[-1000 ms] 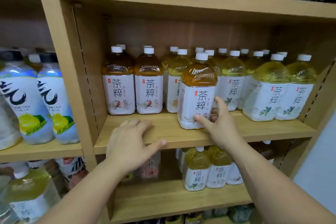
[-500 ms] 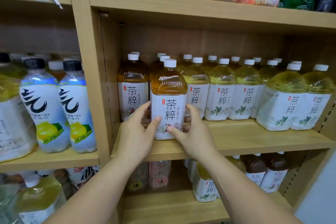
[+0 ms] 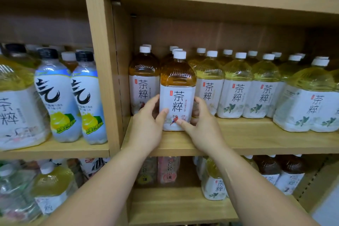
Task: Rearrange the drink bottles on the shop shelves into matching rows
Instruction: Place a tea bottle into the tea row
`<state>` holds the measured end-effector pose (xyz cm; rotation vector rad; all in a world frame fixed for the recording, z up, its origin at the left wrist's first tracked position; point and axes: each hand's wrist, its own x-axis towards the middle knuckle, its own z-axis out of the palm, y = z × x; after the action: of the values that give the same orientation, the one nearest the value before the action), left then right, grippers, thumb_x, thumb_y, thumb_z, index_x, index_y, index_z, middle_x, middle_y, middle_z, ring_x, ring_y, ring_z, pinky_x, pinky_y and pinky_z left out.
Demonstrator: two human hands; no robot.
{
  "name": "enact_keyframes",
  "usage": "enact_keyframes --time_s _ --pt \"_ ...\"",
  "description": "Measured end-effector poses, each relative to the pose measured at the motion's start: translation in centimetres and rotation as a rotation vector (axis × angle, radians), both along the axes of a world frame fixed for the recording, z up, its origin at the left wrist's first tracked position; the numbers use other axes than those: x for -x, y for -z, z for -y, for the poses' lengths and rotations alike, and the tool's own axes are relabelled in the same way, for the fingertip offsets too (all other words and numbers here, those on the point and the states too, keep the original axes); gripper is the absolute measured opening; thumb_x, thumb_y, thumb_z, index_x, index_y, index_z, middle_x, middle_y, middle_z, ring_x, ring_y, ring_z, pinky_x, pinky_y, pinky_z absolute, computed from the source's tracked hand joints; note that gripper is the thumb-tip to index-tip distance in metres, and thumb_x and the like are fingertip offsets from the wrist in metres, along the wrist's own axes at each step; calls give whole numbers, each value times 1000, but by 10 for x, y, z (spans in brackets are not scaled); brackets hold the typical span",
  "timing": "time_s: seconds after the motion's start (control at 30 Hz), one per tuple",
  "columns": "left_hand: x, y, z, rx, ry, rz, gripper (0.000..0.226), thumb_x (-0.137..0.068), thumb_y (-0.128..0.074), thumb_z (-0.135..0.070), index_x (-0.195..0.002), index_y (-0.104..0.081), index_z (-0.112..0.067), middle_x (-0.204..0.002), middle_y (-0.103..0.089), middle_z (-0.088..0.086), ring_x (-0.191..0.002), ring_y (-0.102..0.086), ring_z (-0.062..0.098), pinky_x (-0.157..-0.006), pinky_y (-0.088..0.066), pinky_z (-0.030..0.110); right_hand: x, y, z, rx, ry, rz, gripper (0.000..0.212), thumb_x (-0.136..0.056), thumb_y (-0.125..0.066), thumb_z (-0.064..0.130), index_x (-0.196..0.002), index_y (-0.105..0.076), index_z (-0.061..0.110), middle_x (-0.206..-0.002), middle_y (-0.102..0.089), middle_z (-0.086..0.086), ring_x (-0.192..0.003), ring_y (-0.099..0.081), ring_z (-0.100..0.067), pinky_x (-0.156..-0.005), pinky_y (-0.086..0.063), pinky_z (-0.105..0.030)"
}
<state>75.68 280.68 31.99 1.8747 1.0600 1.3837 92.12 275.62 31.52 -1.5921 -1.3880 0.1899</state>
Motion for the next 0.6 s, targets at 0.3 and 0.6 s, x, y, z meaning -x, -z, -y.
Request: enact_keyframes --time_s 0.3,0.6 --pt "13 3 26 -2 -19 -40 48 -101 -63 -26 -147 -50 -29 -125 -61 -19 -104 -59 -15 -92 -51 11 3 11 8 -55 -16 31 73 -85 -79 40 -144 -36 42 -136 -62 12 -116 -65 -14 -95 -58 -45" --pt "91 58 99 -212 -308 -286 34 -93 -63 -39 -121 -68 -19 -121 -62 -12 -117 -57 10 -99 -50 33 16 29 47 -4 40 321 71 -88 -69 56 -148 -39 31 -140 -57 4 -125 -57 -21 -102 -49 -43"
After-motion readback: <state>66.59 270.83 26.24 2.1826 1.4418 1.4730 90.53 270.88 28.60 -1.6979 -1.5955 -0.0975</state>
